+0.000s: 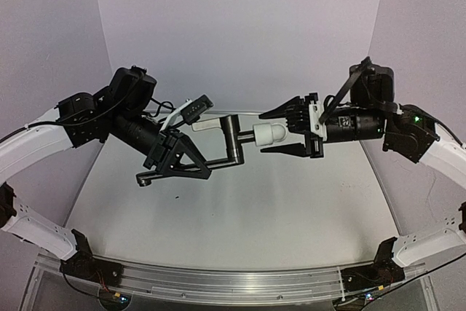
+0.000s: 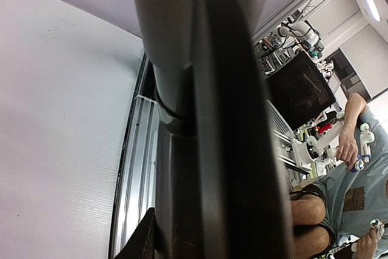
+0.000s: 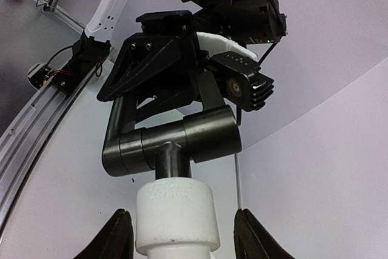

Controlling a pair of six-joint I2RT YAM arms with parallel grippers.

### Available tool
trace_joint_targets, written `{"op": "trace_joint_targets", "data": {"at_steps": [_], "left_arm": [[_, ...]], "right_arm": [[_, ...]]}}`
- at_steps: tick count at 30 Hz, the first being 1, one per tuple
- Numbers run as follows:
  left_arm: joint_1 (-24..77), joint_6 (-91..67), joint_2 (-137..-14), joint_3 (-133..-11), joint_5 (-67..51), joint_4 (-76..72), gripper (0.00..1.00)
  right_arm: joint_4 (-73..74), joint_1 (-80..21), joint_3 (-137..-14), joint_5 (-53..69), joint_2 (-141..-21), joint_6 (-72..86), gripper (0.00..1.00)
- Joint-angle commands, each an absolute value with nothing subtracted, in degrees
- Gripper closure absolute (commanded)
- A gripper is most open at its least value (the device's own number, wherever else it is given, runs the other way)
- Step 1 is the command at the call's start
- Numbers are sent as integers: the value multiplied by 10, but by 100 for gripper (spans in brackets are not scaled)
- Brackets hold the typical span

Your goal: Install the water faucets

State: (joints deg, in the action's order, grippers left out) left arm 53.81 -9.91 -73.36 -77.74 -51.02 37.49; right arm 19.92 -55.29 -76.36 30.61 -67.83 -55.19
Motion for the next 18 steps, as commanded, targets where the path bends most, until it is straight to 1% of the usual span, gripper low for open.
{"op": "trace_joint_targets", "data": {"at_steps": [1,5,9,13,16,18], "left_arm": [[539,-73,-731,-831,-545,327,100],[539,-63,-723,-825,-538,320,100],[539,-28,-700,-801,-476,304,100],[540,36,-668,-768,-395,278,100],[540,101,-642,-745,-328,258,100],[544,155,-629,-730,-294,250,100]], "right_arm": [[179,-555,-761,298,-680,-540,50],[181,-555,-763,301,-681,-531,66],[181,-555,-779,313,-686,-474,79],[182,-555,-803,329,-704,-332,90],[184,-555,-817,346,-722,-206,96],[184,-554,-823,358,-734,-121,98]]}}
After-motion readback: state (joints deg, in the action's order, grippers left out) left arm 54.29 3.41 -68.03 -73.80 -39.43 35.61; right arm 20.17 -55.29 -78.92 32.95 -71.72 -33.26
